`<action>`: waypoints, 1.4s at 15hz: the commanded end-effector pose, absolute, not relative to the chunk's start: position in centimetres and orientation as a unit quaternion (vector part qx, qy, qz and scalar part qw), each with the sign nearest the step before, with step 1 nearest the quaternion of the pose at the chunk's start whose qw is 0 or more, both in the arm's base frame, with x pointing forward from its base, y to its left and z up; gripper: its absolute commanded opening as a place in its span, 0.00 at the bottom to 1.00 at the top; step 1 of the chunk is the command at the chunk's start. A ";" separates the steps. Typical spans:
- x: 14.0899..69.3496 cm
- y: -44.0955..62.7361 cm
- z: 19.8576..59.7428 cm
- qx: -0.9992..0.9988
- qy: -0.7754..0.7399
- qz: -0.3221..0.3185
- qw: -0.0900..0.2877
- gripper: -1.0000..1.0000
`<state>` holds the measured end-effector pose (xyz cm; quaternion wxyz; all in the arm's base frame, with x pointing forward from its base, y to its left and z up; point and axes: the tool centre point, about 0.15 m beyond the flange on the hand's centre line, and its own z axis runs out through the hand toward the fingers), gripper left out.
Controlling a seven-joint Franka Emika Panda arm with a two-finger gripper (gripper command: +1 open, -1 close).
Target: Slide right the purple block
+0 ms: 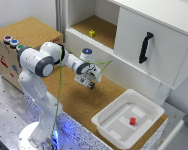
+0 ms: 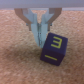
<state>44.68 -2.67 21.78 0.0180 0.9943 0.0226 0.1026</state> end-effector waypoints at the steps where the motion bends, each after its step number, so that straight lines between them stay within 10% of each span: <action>1: 47.6 -5.9 20.6 0.995 -0.005 0.065 0.081 0.00; 10: 46.9 -6.8 23.5 0.992 -0.040 0.098 0.067 0.00; 11: 46.8 -7.0 24.6 0.991 -0.043 0.106 0.063 1.00; 21: 42.4 -10.4 25.5 0.987 0.126 0.082 0.058 1.00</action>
